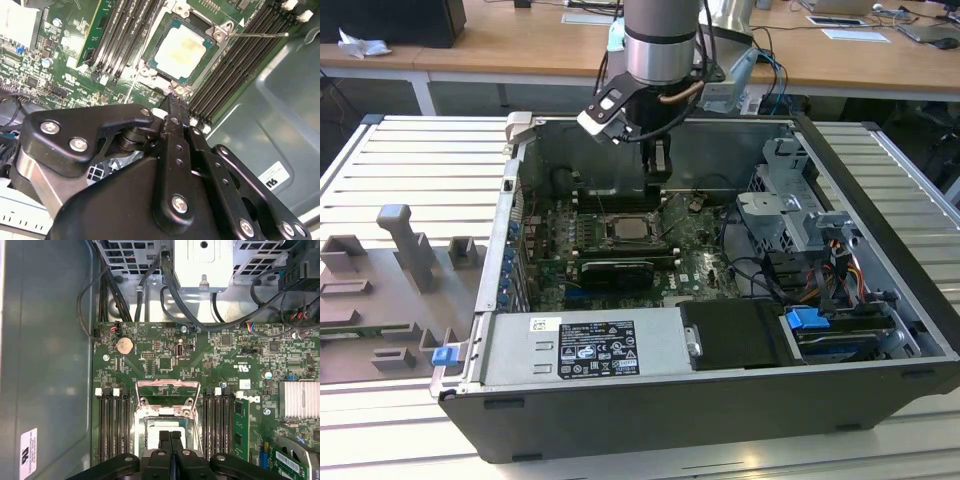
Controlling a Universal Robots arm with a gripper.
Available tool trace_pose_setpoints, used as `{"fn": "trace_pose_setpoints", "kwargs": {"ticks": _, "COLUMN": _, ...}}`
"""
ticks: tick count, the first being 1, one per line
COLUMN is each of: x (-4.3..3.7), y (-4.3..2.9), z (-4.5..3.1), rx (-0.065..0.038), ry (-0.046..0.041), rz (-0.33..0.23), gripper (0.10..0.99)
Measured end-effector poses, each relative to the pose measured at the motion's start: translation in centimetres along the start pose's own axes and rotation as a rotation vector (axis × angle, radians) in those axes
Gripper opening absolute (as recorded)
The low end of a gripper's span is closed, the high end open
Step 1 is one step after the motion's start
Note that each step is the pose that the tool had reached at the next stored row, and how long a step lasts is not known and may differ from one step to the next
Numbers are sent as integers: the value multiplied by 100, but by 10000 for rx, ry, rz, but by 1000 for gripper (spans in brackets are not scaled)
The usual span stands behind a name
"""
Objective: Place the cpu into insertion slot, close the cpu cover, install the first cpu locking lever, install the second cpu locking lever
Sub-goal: 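Close the cpu cover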
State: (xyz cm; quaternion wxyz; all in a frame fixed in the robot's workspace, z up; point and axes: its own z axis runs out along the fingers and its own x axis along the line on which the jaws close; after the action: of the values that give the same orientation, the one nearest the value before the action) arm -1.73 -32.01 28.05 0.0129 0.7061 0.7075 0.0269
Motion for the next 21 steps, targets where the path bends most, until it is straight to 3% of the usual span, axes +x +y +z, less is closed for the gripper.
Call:
{"fn": "trace_pose_setpoints", "kwargs": {"ticks": 2, "x": 2, "y": 6, "z": -105, "rx": 0, "ry": -2, "rz": -1, "gripper": 106}}
{"fn": "trace_pose_setpoints", "kwargs": {"ticks": 5, "x": 3, "y": 46, "z": -162, "rx": 12, "ry": 2, "rz": -1, "gripper": 106}}
{"fn": "trace_pose_setpoints", "kwargs": {"ticks": 8, "x": 2, "y": 203, "z": -140, "rx": 46, "ry": -6, "rz": 1, "gripper": 106}}
{"fn": "trace_pose_setpoints", "kwargs": {"ticks": 11, "x": 1, "y": 296, "z": -79, "rx": 68, "ry": -6, "rz": -24, "gripper": 106}}
{"fn": "trace_pose_setpoints", "kwargs": {"ticks": 14, "x": 0, "y": 319, "z": -35, "rx": 69, "ry": -5, "rz": -34, "gripper": 106}}
{"fn": "trace_pose_setpoints", "kwargs": {"ticks": 21, "x": 0, "y": 374, "z": -17, "rx": 69, "ry": -5, "rz": -33, "gripper": 106}}
